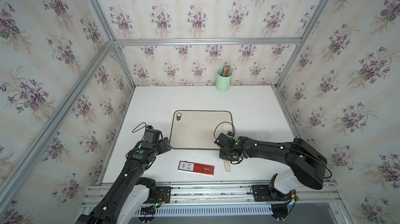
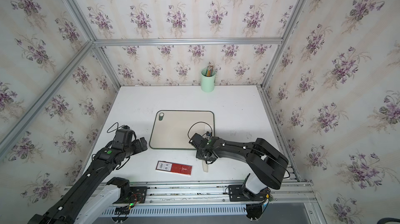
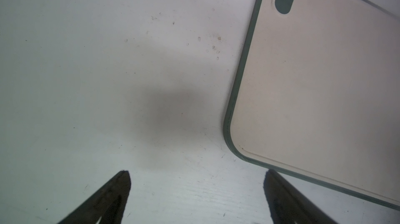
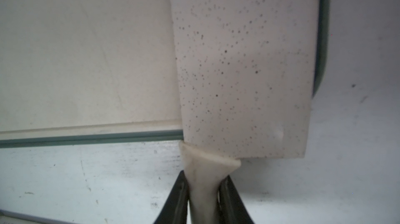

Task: Align the knife with the edge of the cutting board
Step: Place the knife at the edge of the cutting board.

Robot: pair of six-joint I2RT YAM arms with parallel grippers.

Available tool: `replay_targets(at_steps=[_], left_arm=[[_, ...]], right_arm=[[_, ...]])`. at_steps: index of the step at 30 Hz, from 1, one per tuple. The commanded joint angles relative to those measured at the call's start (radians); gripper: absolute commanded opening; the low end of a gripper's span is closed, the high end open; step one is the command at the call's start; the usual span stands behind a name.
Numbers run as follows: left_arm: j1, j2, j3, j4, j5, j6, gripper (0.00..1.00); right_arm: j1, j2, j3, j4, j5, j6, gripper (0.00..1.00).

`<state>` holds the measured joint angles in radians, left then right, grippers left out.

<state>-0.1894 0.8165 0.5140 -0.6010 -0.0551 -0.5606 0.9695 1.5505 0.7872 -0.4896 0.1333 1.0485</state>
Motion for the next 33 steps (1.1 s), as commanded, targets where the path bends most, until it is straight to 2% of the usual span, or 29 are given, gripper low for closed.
replay_targets(at_steps=[1,6,11,19,33], left_arm=[[0.002,-0.001,0.002,0.007,-0.003,-0.002,0.99],[0.001,-0.002,0.002,0.007,-0.008,-0.004,0.99],[0.001,-0.003,0.002,0.006,-0.006,-0.004,0.99],[0.002,-0.004,0.002,0.006,-0.006,-0.004,0.99],[0.001,-0.007,0.000,0.006,-0.005,-0.004,0.99]], right_arm=[[0.000,0.003,-0.006,-0.005,0.026,0.024,0.26],[-0.001,0.006,-0.010,0.014,0.011,0.024,0.40],[0.000,0.002,-0.015,0.017,0.009,0.025,0.44],[0.001,-0.004,-0.022,0.012,0.017,0.034,0.30],[0.003,-0.026,-0.032,0.007,0.039,0.075,0.23]])
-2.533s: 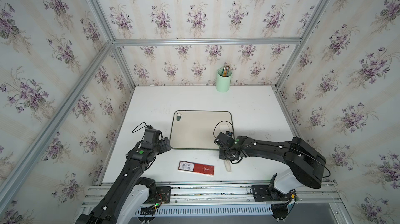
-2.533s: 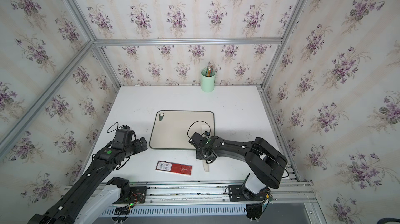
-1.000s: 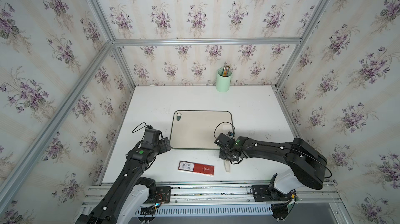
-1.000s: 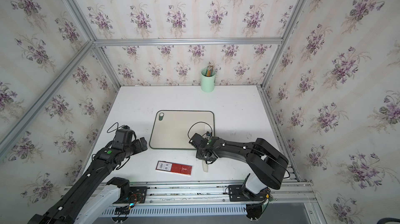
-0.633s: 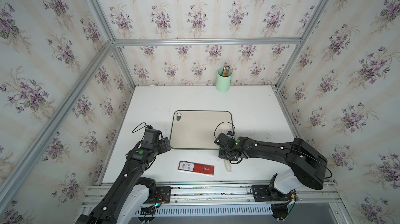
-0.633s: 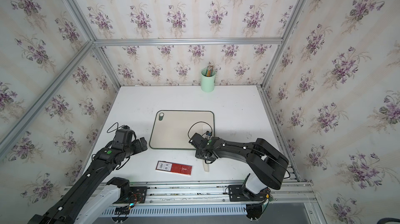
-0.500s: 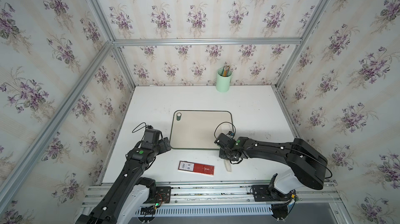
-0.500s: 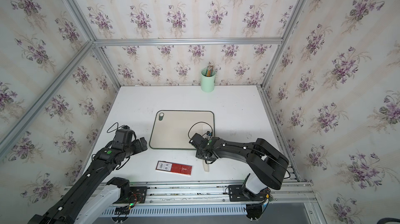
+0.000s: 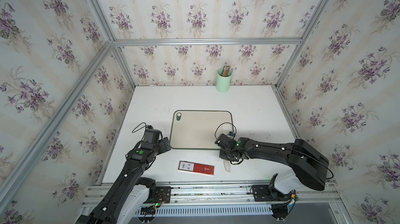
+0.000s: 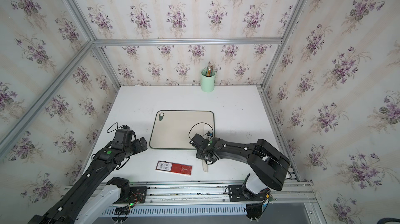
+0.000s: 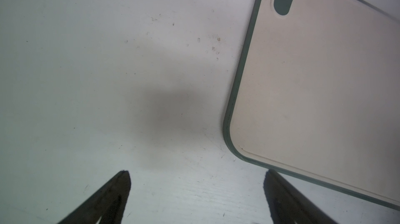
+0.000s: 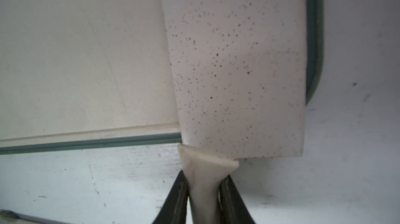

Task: Align the knife with the edge of the cutting board
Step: Place the knife at the edge of the cutting board.

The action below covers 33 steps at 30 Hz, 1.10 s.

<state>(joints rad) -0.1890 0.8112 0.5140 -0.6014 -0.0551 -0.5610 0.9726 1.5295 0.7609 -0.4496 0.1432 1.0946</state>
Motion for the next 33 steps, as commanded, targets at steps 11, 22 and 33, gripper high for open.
replay_targets(at_steps=[11,22,33], left_arm=[[0.000,-0.003,0.000,0.007,-0.005,-0.004,0.99],[0.001,-0.002,0.001,0.006,-0.002,-0.004,0.99],[0.000,0.000,0.001,0.006,-0.002,-0.004,0.99]], right_arm=[[0.000,-0.002,0.001,-0.036,0.037,0.030,0.23],[0.000,0.001,-0.001,-0.027,0.030,0.031,0.35],[0.000,-0.006,-0.003,-0.025,0.027,0.034,0.38]])
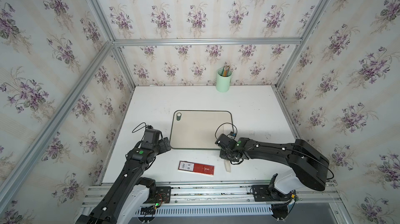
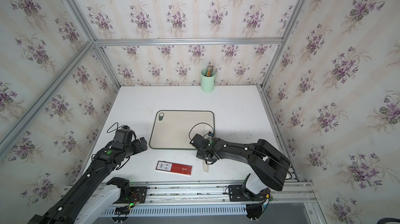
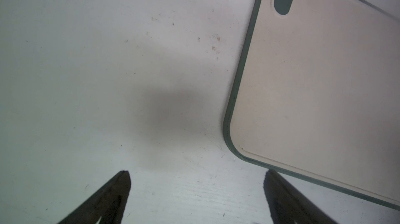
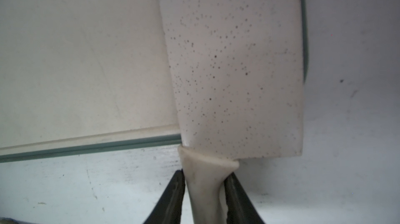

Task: Align the knife with the edge of the cutting board
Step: Place the knife at the edge of the cutting board.

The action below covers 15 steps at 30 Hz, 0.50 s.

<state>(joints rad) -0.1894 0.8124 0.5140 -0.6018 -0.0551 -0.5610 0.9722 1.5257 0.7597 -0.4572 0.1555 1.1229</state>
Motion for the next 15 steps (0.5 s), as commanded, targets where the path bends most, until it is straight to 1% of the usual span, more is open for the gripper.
replay_targets(at_steps=[1,9,15], left_arm=[[0.001,-0.002,0.001,0.007,-0.001,-0.004,0.99],[0.001,-0.005,-0.002,0.007,-0.003,-0.004,0.99],[0.001,-0.011,-0.001,0.005,-0.003,-0.006,0.99]], right_arm=[[0.000,-0.004,-0.005,-0.017,0.015,0.007,0.38],[0.002,-0.032,-0.027,-0.011,0.025,0.023,0.46],[0.018,-0.086,-0.043,0.000,-0.007,0.013,0.58]])
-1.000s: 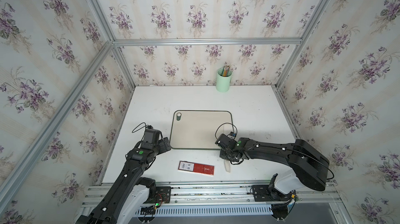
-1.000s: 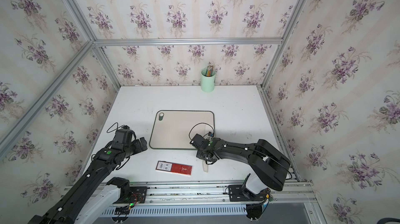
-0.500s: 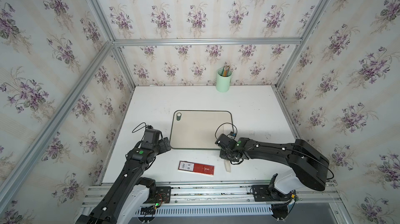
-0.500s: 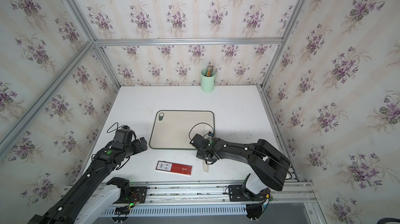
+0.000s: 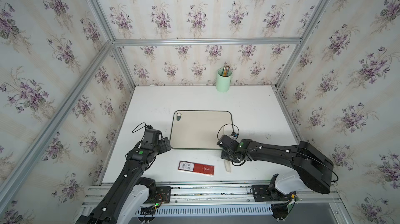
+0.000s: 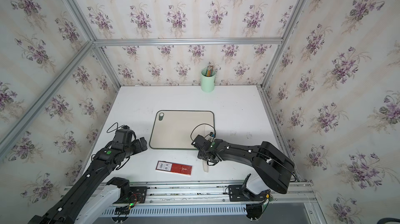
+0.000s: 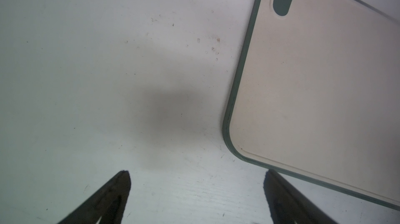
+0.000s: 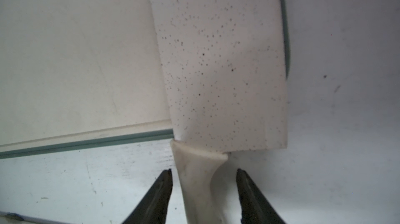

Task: Align the knife with the edge of the cutting board
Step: Place the knife at the edge of the cutting board, then reset both arms

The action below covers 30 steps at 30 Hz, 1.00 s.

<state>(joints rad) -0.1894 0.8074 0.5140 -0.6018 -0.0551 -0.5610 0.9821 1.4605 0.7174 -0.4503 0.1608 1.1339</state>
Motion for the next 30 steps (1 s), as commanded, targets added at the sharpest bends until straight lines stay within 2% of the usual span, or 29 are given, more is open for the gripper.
replay_targets(at_steps=[1,5,8,11,13,14,16,18,19,22,24,27,28,29,30], left_arm=[[0.002,-0.007,-0.002,0.004,-0.005,-0.007,0.99],[0.001,-0.014,-0.003,0.004,-0.008,-0.007,0.99],[0.001,-0.012,-0.005,0.005,-0.011,-0.007,0.99],[0.001,-0.017,-0.005,0.008,-0.011,-0.003,0.99],[0.001,-0.031,-0.010,0.047,0.042,0.036,0.99],[0.001,-0.041,-0.008,0.062,0.053,0.049,0.99],[0.000,-0.069,0.002,0.089,0.044,0.070,0.99],[-0.001,-0.106,0.016,0.115,0.008,0.083,0.99],[-0.001,-0.123,0.025,0.132,-0.018,0.086,0.99],[-0.001,-0.163,0.024,0.237,-0.057,0.147,0.99],[0.000,-0.176,0.007,0.313,-0.097,0.213,0.99],[0.001,-0.166,-0.054,0.455,-0.202,0.308,0.99],[0.002,-0.149,-0.078,0.507,-0.228,0.341,0.99],[0.001,-0.128,-0.101,0.563,-0.246,0.367,0.99],[0.002,-0.095,-0.130,0.629,-0.267,0.393,0.99]], right_arm=[[0.018,-0.036,0.003,-0.021,-0.009,0.001,0.60],[0.058,-0.100,0.033,-0.094,0.036,-0.005,0.66],[0.059,-0.165,0.061,-0.136,0.078,-0.059,0.69],[0.053,-0.224,0.122,-0.180,0.291,-0.160,0.82],[0.046,-0.263,0.145,-0.150,0.546,-0.271,0.93],[0.046,-0.288,0.135,-0.086,0.645,-0.364,0.95],[0.039,-0.362,0.057,0.194,0.765,-0.683,0.96],[-0.009,-0.430,-0.055,0.512,0.758,-0.948,1.00],[-0.064,-0.458,-0.090,0.589,0.703,-0.994,1.00],[-0.270,-0.509,-0.153,0.658,0.524,-0.958,1.00],[-0.362,-0.533,-0.240,0.749,0.477,-0.987,1.00],[-0.430,-0.528,-0.403,0.929,0.486,-1.034,0.99],[-0.489,-0.511,-0.453,0.994,0.489,-1.051,0.98],[-0.510,-0.503,-0.426,0.921,0.512,-1.005,0.99],[-0.532,-0.493,-0.423,0.929,0.546,-0.998,0.98]])
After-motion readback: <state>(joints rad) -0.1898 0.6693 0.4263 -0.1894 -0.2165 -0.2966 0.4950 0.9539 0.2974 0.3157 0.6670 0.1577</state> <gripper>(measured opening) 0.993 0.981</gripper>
